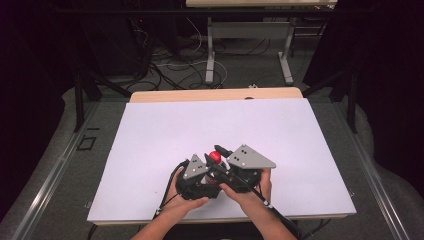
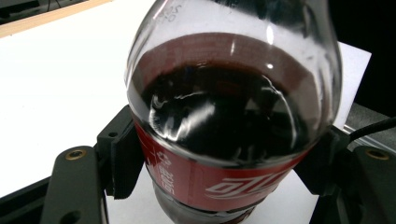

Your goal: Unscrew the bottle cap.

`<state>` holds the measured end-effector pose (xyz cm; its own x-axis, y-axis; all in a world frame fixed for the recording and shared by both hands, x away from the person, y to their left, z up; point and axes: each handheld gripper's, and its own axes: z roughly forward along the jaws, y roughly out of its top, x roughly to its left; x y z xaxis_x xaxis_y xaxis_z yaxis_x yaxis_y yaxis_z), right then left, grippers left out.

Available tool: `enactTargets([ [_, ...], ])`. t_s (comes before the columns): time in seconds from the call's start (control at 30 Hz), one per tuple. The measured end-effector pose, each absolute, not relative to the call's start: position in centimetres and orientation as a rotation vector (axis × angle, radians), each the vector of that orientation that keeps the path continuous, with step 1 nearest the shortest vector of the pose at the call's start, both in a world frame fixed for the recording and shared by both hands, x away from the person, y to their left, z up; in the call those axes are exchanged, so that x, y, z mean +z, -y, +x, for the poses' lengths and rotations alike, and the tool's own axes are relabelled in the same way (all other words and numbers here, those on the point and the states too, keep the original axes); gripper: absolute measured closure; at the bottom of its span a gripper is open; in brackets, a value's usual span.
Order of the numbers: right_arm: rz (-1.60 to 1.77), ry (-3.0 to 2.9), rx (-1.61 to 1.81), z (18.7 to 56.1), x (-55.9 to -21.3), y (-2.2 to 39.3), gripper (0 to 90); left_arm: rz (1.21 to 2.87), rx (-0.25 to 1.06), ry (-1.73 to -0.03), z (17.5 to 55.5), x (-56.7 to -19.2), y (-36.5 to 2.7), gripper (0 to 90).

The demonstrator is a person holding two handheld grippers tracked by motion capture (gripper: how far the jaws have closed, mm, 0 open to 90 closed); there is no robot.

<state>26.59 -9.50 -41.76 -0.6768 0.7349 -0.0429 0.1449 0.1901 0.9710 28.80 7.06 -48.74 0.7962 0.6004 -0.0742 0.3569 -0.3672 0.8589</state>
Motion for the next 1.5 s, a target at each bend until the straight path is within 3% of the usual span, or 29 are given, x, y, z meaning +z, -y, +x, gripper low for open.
enactTargets([
  [0.53, 0.27, -2.432, 1.868, 33.8, -41.6, 13.3, 61.7, 1.997, 0.273, -0.7, 29.0, -48.9, -7.2, 29.3],
  [0.73, 0.314, -2.393, 1.835, 33.3, -41.6, 12.6, 60.7, 1.985, 0.284, -0.718, 29.2, -48.9, -7.5, 29.2],
  [0.87, 0.432, -2.318, 1.812, 32.0, -40.9, 12.5, 52.1, 1.978, 0.304, -0.721, 29.2, -48.7, -7.7, 29.2],
  [1.07, 0.621, -2.124, 1.728, 28.9, -40.0, 12.0, 49.2, 1.966, 0.309, -0.748, 29.3, -48.8, -7.6, 29.2],
  [1.5, 0.873, -1.89, 1.526, 26.1, -41.9, 8.9, 53.3, 1.977, 0.331, -0.755, 29.2, -48.9, -7.5, 29.2],
])
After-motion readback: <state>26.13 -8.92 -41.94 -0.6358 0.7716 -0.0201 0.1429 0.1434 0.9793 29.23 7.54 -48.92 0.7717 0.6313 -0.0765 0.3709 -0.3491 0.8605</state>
